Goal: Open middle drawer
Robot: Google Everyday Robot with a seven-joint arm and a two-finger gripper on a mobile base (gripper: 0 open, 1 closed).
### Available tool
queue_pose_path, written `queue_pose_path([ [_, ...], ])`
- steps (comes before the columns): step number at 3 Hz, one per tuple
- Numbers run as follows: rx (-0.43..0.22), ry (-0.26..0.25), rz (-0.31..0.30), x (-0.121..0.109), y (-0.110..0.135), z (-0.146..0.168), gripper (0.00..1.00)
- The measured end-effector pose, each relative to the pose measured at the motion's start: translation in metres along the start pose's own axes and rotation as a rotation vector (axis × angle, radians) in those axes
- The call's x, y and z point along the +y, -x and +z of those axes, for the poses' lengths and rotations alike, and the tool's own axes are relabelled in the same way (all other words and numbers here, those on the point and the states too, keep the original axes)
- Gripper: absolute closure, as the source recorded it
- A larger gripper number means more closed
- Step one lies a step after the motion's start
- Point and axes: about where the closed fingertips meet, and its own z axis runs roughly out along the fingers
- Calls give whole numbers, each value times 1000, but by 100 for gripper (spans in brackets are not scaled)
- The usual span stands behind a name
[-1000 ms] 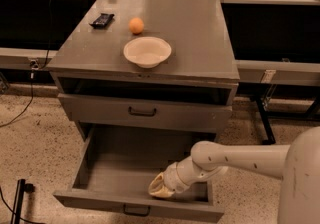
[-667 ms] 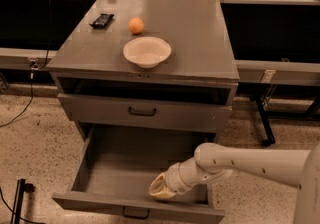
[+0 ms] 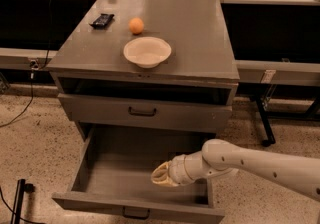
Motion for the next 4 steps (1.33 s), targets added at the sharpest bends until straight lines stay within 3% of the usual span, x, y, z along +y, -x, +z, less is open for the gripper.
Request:
queue_pose_path([
  [1, -4, -2, -3, 0, 0, 0, 84],
  [4, -7, 8, -4, 3, 2, 4, 14],
])
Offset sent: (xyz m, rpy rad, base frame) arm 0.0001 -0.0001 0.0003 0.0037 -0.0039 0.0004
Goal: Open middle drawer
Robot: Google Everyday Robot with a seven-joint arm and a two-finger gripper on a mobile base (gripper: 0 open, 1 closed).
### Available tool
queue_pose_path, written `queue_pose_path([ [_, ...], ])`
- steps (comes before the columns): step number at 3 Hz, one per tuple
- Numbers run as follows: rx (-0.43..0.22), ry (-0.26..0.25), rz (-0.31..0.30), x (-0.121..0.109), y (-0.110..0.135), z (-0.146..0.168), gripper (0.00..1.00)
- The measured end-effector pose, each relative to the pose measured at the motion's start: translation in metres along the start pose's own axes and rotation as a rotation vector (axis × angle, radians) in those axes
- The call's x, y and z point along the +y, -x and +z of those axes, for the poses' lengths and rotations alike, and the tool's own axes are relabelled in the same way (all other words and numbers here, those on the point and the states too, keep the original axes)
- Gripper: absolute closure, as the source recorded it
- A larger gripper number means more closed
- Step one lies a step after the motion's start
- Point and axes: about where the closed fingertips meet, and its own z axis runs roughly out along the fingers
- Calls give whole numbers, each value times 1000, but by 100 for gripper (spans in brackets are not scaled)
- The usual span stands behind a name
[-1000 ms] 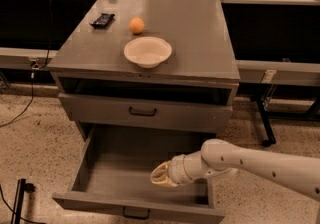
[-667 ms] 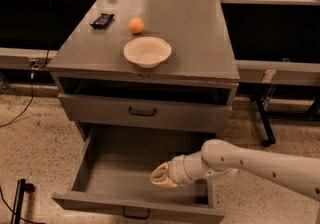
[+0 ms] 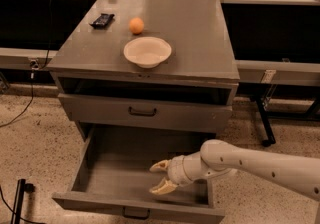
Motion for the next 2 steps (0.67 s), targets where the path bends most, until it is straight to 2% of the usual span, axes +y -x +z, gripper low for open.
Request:
queue_pose_path([
  [1, -1, 3, 0, 1, 1, 1, 0],
  [2, -1, 3, 0, 1, 1, 1, 0],
])
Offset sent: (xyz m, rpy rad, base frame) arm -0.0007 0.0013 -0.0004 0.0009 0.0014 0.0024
